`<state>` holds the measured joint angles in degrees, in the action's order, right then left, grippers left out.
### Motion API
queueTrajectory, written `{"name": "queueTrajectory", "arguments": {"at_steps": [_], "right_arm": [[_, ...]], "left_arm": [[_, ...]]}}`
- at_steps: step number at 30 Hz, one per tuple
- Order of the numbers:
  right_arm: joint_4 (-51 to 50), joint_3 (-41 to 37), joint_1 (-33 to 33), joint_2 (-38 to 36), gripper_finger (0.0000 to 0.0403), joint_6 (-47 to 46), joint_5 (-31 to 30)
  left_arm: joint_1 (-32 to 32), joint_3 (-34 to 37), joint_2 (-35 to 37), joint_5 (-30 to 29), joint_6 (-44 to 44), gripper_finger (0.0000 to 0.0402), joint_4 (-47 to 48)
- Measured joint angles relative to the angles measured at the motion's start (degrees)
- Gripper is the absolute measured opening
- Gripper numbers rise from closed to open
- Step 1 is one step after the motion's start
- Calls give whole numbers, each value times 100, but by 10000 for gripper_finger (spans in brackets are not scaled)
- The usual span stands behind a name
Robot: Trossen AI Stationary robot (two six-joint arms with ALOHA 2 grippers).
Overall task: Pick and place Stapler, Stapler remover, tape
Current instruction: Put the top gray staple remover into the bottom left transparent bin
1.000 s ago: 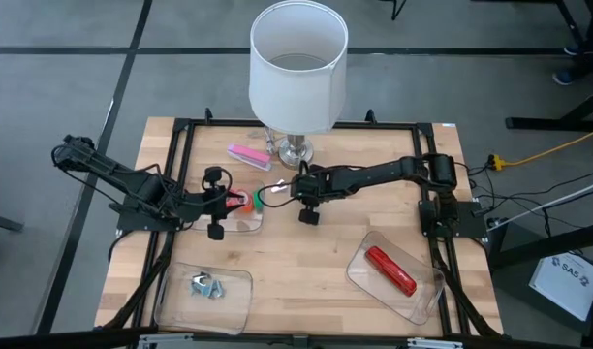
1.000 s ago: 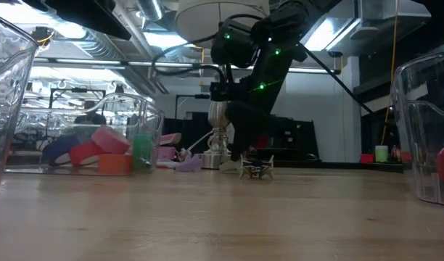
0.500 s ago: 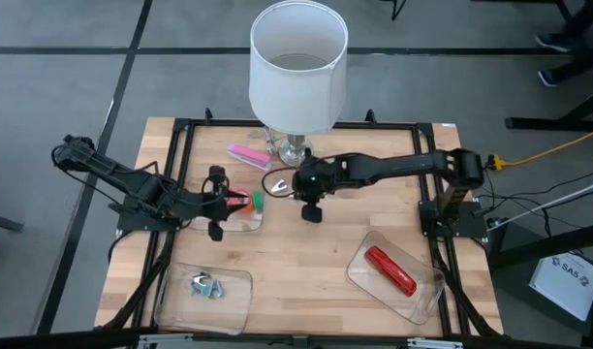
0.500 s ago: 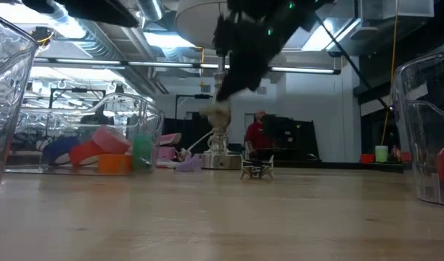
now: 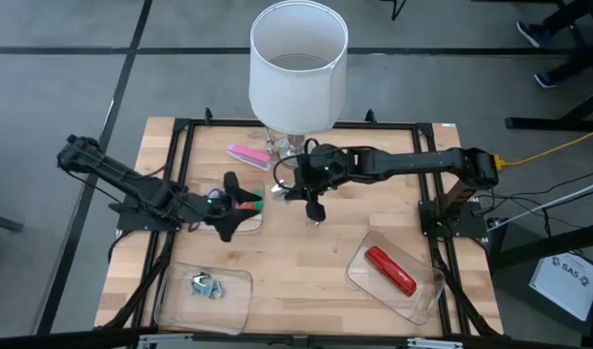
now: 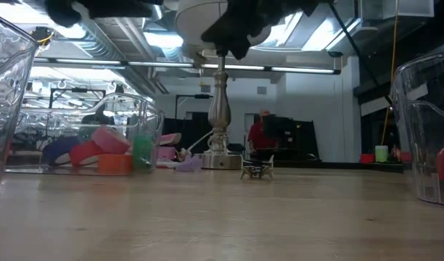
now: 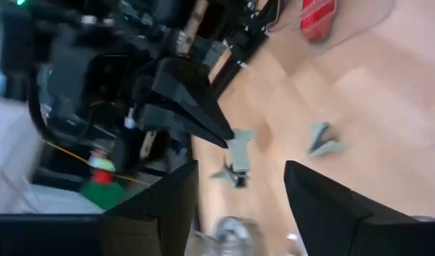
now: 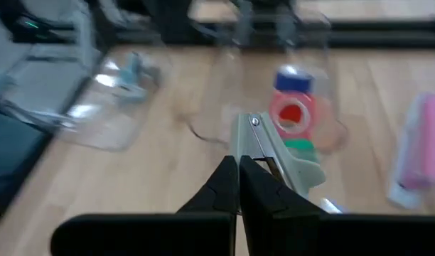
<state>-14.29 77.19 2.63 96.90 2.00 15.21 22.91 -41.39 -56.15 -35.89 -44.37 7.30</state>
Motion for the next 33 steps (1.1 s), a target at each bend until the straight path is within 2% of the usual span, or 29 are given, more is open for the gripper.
{"name": "queueTrajectory", "arguments": {"at_steps": [4, 7, 11, 15, 21, 25, 33], "right_arm": [[147, 0, -6, -4, 3, 0, 286], [180, 0, -23, -4, 3, -8, 306], [232, 0, -28, -4, 3, -22, 344], [330, 0, -28, -4, 4, -22, 700], [363, 0, -63, -4, 4, -3, 797], [369, 0, -63, -4, 4, 0, 799], [377, 0, -63, -4, 4, 17, 797]], "left_arm": [[-59, 0, -565, -237, -920, 214, -763], [-97, 0, -900, -369, -1252, 212, -1216], [-130, 0, -1214, -307, -1436, 208, -1686], [-199, 0, -1394, -420, -1482, 203, -1824], [-258, 0, -1424, -647, -1034, 191, -1837], [-279, 0, -1404, -538, -731, 161, -1780], [-297, 0, -1403, -266, -395, 50, -1725]]}}
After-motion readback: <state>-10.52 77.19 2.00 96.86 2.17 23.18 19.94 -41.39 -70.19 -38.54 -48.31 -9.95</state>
